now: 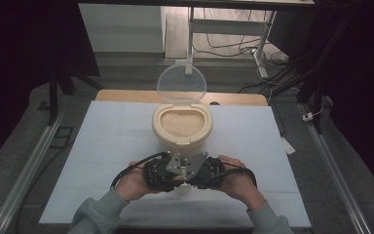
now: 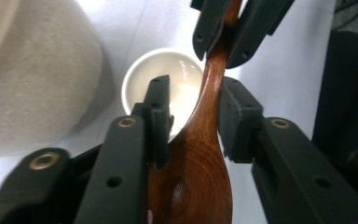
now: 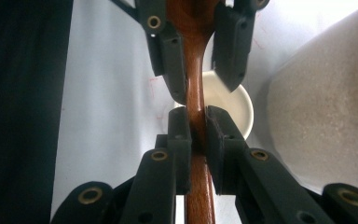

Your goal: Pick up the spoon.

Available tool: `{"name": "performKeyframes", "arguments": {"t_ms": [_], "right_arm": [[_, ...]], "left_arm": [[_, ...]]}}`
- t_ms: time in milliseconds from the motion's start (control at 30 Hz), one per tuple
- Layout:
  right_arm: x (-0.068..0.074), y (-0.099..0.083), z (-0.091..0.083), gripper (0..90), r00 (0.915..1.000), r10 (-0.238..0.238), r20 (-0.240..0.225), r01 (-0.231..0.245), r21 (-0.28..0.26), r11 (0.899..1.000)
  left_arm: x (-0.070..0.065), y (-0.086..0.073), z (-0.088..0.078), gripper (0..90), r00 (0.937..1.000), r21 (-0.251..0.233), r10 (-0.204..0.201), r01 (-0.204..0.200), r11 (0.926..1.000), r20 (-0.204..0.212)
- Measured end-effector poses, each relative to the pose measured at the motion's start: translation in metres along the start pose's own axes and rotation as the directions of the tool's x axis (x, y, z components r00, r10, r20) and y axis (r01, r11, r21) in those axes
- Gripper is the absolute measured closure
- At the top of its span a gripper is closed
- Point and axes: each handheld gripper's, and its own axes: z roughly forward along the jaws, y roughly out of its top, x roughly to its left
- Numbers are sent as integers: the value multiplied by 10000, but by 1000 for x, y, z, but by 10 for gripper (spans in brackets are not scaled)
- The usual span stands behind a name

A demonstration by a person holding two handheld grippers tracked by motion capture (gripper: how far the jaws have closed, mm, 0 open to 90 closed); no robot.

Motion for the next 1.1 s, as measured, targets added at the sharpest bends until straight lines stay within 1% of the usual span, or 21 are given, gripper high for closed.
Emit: {"name": "performKeyframes", "arguments": {"t_ms": [133, 200, 233, 267, 300, 400, 433, 500, 567, 633, 667, 767, 800, 833, 900, 933, 967, 1000, 1033, 1067, 1100], "right_arm": [[3, 2, -1, 795, 9986, -532, 4, 532, 183, 9984], [4, 3, 0, 795, 9984, -564, -46, 565, 187, 9982], [5, 3, 1, 794, 9972, -744, -8, 744, 108, 9972], [5, 4, 2, 794, 9960, -891, -60, 892, 155, 9959], [5, 4, 2, 794, 9960, -891, -60, 892, 155, 9959], [5, 3, 2, 787, 9970, -773, 19, 773, 154, 9969], [4, 1, 1, 775, 9993, -377, 25, 377, 101, 9992], [2, -1, 2, 762, 9994, -341, 106, 341, -63, 9994], [-4, -6, 1, 690, 9992, 369, 156, -360, -538, 9979], [-7, -10, -3, 658, 9950, 999, 75, -986, -982, 9903], [-7, -10, -3, 658, 9950, 999, 75, -986, -982, 9903], [-12, -15, -9, 610, 9865, 1632, 98, -1599, -1504, 9756], [-14, -20, -12, 575, 9768, 2132, 185, -2060, -1886, 9602], [-14, -20, -12, 575, 9768, 2132, 185, -2060, -1886, 9602], [-15, -31, -19, 532, 9526, 3029, 286, -2856, -2596, 9225], [-15, -31, -19, 532, 9526, 3029, 286, -2856, -2596, 9225], [-15, -40, -24, 499, 9266, 3736, 432, -3425, -3135, 8856], [-15, -40, -24, 499, 9266, 3736, 432, -3425, -3135, 8856], [-13, -49, -28, 467, 8949, 4426, 565, -3962, -3554, 8466], [-12, -53, -30, 457, 8749, 4794, 685, -4240, -3699, 8267], [-12, -53, -30, 457, 8749, 4794, 685, -4240, -3699, 8267]], "left_arm": [[-1, -1, 2, 729, 9991, 82, 195, -199, 9998, 364], [-1, -1, 5, 733, 9985, 211, 275, -285, 9994, 483], [2, 0, 4, 736, 9952, 697, 775, -815, 9942, 595], [2, 0, 5, 741, 9947, 737, 829, -873, 9934, 615], [-2, -1, 8, 741, 9980, 331, 350, -368, 9988, 533], [-1, -2, 8, 748, 9983, 183, 306, -316, 9993, 502], [0, -2, 7, 752, 9983, 184, 344, -353, 9992, 463], [-1, -3, 7, 756, 9994, 51, 173, -175, 9998, 316], [2, -4, 6, 766, 10000, -44, -31, 31, 10000, 65], [4, -6, 5, 768, 9999, -148, -126, 126, 9998, -21], [4, -6, 5, 770, 9999, -148, -126, 126, 9998, -21], [6, -8, 4, 772, 9998, -220, -151, 149, 9996, -124], [6, -9, 3, 773, 9997, -289, -189, 185, 9994, -154], [7, -9, 3, 773, 9996, -327, -211, 204, 9993, -195], [8, -11, 1, 775, 9991, -465, -325, 311, 9984, -290], [8, -11, 1, 776, 9991, -465, -325, 311, 9984, -290], [8, -12, 1, 776, 9989, -502, -353, 337, 9982, -323], [9, -13, 1, 776, 9987, -529, -364, 345, 9980, -353], [9, -13, 1, 777, 9985, -587, -398, 374, 9976, -389], [9, -14, 0, 777, 9982, -635, -434, 407, 9971, -415], [9, -14, 0, 777, 9979, -673, -450, 419, 9969, -456]]}}
